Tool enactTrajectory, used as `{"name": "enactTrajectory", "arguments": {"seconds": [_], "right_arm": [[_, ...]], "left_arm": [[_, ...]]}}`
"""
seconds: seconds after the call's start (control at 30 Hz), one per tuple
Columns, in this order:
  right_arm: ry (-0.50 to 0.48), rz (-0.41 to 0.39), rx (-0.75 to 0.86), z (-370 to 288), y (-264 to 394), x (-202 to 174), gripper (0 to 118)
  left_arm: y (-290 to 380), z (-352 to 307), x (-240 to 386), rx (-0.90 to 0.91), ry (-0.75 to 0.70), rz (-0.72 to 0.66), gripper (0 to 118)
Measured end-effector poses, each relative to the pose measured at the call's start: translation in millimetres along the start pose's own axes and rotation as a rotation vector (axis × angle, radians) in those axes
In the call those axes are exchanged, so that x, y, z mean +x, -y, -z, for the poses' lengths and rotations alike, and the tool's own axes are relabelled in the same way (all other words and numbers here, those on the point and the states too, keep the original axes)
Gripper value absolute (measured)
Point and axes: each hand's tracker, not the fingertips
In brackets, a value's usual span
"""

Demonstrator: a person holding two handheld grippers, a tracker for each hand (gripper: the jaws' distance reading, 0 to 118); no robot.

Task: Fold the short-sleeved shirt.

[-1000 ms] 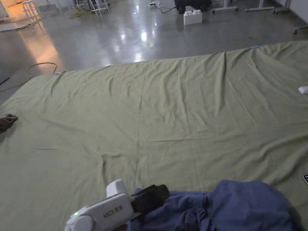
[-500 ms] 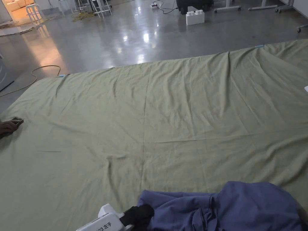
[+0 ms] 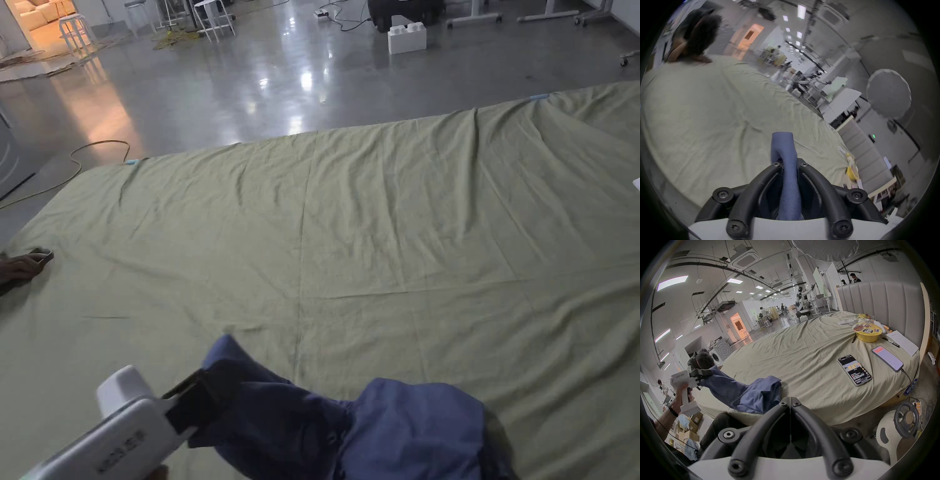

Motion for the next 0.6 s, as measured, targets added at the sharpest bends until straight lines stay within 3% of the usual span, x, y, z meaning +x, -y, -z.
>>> {"name": "enactTrajectory", "arguments": {"seconds": [0.1,0.23,0.37,0.4,0.43,0.5,0.53,0.6], "right_arm": [[-0.008,0.003,0.009,-4.2,-0.6,-3.3,0],[0.02,-0.049,0.009,-15.3,-2.6,-6.1,0],[0.049,-0.065,0.009,-27.7,-1.8,-3.9,0],[0.053,-0.064,0.013,-30.0,-0.7,-2.0,0],[0.053,-0.058,0.014,-31.0,0.0,0.4,0],[0.052,-0.025,0.001,-27.9,1.8,6.9,0],[0.058,-0.021,0.001,-26.7,3.3,8.8,0],[0.061,-0.014,-0.003,-23.4,4.7,11.5,0]], "left_arm": [[33.6,34.2,51.9,-0.089,0.092,0.048,12],[98.1,88.7,104.4,-0.225,0.126,0.208,12],[139.7,125.4,113.4,-0.381,0.16,0.065,16],[145.8,129.3,113.4,-0.395,0.139,0.048,23],[147.3,130.3,111.1,-0.416,0.133,0.03,42],[139.7,124.0,108.1,-0.449,0.267,0.029,72],[134.4,117.7,107.1,-0.415,0.294,0.026,79],[113.8,99.8,103.6,-0.328,0.278,0.052,77]]}}
